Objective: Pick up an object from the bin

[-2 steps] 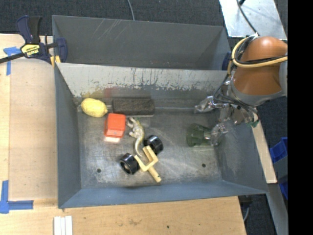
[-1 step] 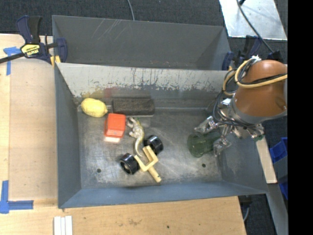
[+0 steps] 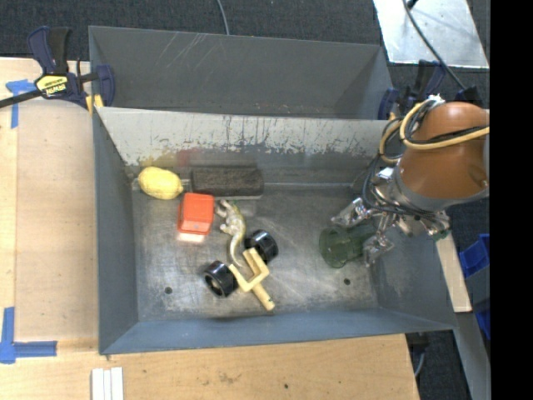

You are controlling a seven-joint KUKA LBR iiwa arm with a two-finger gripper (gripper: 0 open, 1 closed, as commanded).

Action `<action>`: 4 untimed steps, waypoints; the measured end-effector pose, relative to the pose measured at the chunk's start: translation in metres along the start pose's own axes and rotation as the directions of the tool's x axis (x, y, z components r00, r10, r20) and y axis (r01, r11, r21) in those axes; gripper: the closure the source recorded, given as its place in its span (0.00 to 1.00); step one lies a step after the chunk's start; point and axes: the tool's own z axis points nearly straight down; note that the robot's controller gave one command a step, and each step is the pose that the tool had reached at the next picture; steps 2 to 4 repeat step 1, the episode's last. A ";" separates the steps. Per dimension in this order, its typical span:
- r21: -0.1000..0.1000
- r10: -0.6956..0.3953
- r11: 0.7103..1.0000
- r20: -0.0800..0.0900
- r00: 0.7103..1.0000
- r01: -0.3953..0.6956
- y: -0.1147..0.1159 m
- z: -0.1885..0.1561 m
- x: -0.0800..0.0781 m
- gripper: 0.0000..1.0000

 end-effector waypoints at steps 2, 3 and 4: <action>-0.013 -0.263 0.965 -0.015 0.965 0.263 0.110 -0.143 -0.081 1.00; -0.013 -0.263 0.965 -0.015 0.965 0.263 0.110 -0.143 -0.081 1.00; -0.013 -0.263 0.965 -0.015 0.965 0.263 0.110 -0.143 -0.081 1.00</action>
Offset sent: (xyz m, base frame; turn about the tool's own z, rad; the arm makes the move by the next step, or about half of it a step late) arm 0.0000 0.0000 0.0000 0.0000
